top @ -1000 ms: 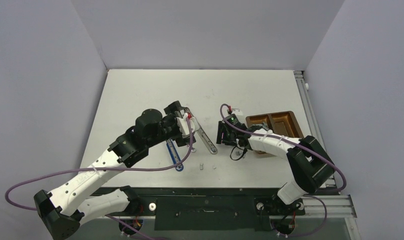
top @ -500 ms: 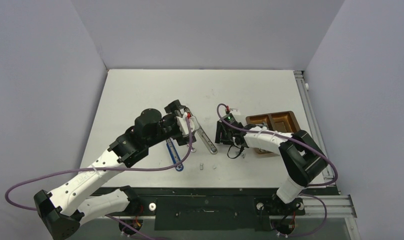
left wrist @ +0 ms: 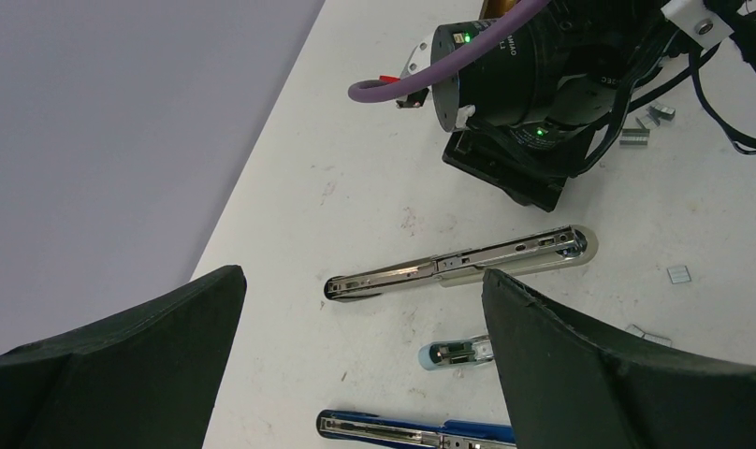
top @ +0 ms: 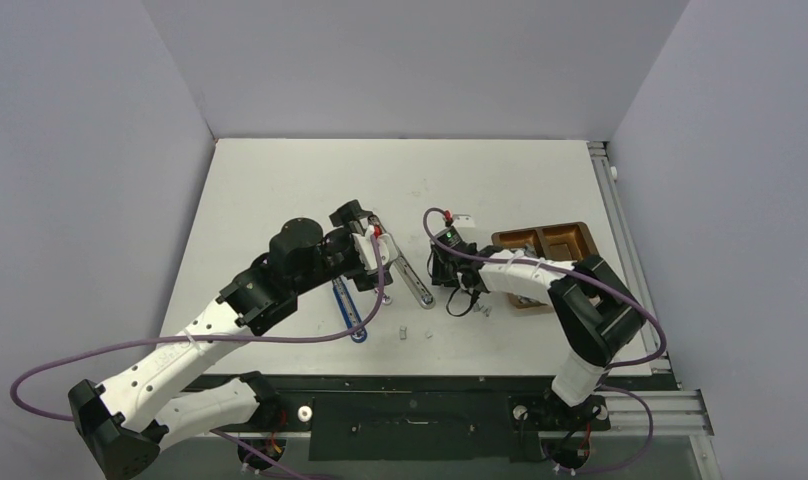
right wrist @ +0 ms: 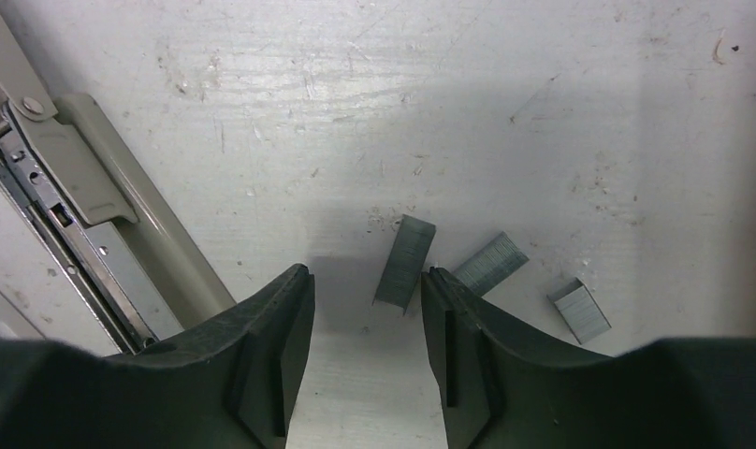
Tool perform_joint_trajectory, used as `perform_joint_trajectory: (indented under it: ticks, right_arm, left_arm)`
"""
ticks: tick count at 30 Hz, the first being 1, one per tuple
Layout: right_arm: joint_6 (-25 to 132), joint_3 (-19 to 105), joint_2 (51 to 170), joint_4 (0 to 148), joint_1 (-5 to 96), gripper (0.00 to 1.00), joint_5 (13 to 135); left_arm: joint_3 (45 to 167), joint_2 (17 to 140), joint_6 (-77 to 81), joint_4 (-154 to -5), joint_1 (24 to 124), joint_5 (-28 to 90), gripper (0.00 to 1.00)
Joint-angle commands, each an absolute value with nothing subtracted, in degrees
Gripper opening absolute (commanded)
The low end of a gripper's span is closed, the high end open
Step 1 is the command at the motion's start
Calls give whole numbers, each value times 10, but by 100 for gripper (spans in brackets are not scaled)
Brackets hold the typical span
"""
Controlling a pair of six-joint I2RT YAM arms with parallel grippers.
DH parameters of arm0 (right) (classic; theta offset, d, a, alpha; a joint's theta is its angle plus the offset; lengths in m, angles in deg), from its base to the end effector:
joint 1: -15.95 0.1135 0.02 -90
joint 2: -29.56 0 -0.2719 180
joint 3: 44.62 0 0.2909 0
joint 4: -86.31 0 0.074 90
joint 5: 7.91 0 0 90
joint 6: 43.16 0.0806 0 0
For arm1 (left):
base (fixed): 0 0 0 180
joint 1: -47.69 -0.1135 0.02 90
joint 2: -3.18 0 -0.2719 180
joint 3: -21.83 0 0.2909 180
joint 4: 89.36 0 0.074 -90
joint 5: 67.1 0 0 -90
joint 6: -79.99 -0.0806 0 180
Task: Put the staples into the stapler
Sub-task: Pick up the staple from the center of the board.
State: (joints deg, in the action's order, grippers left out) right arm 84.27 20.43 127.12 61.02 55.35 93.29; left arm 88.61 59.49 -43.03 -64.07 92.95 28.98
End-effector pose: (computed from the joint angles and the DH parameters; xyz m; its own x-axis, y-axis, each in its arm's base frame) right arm 0.3056 0.2308 0.0972 -0.8491 0.0741 -0.5231 -0.0335 0.9806 0.1934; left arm 0.2081 -0.2221 0.3532 0.2732 0.4941 -0.8254 0.7508 0.4269 0.5041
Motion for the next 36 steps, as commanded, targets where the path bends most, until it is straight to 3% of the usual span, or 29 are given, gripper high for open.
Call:
perform_joint_trajectory:
  ticks: [1,15,22,36]
  right_arm:
    - [826,218,1271,599,567,44,986]
    - [834,214,1278,587,596,35,1034]
    - [850,209,1262,579,590,43,1028]
    - [851,222,1281,605,573,45,1000]
  left_arm:
    - [890,587,-418,-669,926,297,96]
    - [888,581,-414,-667,926,295,96]
    - [885,576,-419,-666,926,300,96]
    - [879,568,-428,-667,926,305,96]
